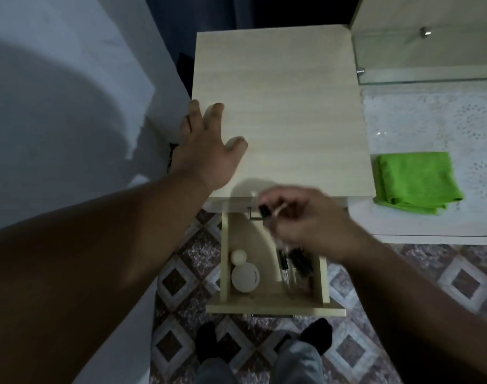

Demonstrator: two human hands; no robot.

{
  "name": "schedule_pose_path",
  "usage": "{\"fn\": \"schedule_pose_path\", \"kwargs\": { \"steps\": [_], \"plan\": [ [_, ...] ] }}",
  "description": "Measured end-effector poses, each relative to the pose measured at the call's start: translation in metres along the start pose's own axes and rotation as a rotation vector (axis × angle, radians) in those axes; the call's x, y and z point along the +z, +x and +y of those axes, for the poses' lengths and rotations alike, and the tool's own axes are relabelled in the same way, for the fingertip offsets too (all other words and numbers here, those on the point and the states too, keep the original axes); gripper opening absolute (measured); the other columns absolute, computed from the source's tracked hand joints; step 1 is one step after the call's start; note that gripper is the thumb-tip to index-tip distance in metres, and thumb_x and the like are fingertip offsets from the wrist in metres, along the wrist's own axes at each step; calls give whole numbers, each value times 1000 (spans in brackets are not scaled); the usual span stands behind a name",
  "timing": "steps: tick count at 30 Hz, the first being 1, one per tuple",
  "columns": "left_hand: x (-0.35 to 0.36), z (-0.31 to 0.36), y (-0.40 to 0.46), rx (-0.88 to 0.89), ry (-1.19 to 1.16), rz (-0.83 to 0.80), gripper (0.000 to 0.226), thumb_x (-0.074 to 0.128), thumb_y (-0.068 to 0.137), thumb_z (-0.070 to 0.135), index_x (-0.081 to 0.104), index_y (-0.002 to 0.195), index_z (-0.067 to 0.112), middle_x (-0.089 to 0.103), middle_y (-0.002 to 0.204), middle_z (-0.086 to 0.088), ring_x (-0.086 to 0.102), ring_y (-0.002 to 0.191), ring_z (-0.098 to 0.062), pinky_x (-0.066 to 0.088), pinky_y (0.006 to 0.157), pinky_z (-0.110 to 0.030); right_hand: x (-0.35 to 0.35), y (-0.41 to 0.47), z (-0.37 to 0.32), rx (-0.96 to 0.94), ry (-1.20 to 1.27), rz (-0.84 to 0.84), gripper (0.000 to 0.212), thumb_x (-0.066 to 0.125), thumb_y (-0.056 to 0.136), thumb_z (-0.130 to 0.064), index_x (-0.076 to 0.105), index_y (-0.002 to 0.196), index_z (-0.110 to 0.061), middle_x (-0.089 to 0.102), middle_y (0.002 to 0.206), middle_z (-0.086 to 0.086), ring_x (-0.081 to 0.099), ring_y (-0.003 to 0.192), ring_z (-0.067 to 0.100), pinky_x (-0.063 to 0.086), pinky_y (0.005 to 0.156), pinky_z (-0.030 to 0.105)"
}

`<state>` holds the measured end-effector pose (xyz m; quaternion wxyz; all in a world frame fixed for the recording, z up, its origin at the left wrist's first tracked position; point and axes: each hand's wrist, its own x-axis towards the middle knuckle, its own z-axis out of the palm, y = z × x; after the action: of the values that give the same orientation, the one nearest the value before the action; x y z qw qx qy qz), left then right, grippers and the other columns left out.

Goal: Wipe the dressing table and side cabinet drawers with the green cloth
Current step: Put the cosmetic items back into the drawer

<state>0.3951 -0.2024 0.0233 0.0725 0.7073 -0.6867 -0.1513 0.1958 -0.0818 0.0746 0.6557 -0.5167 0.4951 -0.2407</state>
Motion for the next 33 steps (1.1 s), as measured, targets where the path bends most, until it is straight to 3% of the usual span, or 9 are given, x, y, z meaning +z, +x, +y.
{"fn": "schedule_pose_path", "kwargs": {
  "steps": [4,8,13,17,20,24,27,30,33],
  "plan": [
    [-2,4,-2,7,45,26,73,40,91,59,14,154,34,-1,166,-5,11,149,-32,34,107,-51,37,-3,81,139,-170,55,21,74,88,-18,72,108,-22,69,95,-2,67,68,7,54,58,23],
    [-3,7,-3,4,77,47,71,41,92,58,17,153,34,2,166,-7,15,149,-32,35,105,-51,50,34,163,182,-558,164,25,69,86,-29,66,109,-20,57,103,3,59,86,20,48,68,27],
    [-1,6,-1,13,101,78,71,42,92,58,19,154,33,5,166,-9,18,148,-34,29,111,-49,67,57,223,299,-806,55,36,60,94,-34,54,123,-13,47,117,11,62,101,33,53,79,37],
    [0,6,-1,10,89,79,70,44,93,55,19,155,32,4,166,-9,18,148,-33,32,109,-47,74,56,239,333,-938,-104,56,60,94,-34,39,142,-13,37,139,13,44,127,34,47,98,44],
    [0,4,0,11,86,75,71,44,93,56,19,155,33,3,166,-8,16,148,-31,33,109,-48,74,55,237,368,-940,-89,48,51,100,-31,37,145,-17,33,142,16,39,132,37,45,101,46],
    [1,6,0,22,81,79,70,43,92,56,20,154,32,4,166,-9,18,147,-32,32,110,-49,68,38,224,402,-838,40,51,44,103,-25,32,152,-21,37,140,17,53,119,36,50,96,45],
    [0,7,-1,9,93,76,70,43,93,55,20,154,32,4,166,-10,18,147,-33,31,109,-49,61,0,202,326,-558,194,16,54,95,-22,64,108,-19,64,106,5,64,90,19,56,82,37],
    [0,5,-1,9,106,78,71,42,91,57,19,154,32,6,165,-10,19,146,-34,32,108,-51,54,-48,182,662,-154,143,24,54,97,-21,65,76,-16,66,71,2,60,60,13,50,57,27],
    [1,5,-1,4,77,66,72,43,90,58,19,153,34,5,166,-9,17,147,-34,34,107,-52,51,-83,187,951,280,51,29,57,96,-21,73,85,0,76,82,14,66,64,21,51,56,26]
  ]
}}
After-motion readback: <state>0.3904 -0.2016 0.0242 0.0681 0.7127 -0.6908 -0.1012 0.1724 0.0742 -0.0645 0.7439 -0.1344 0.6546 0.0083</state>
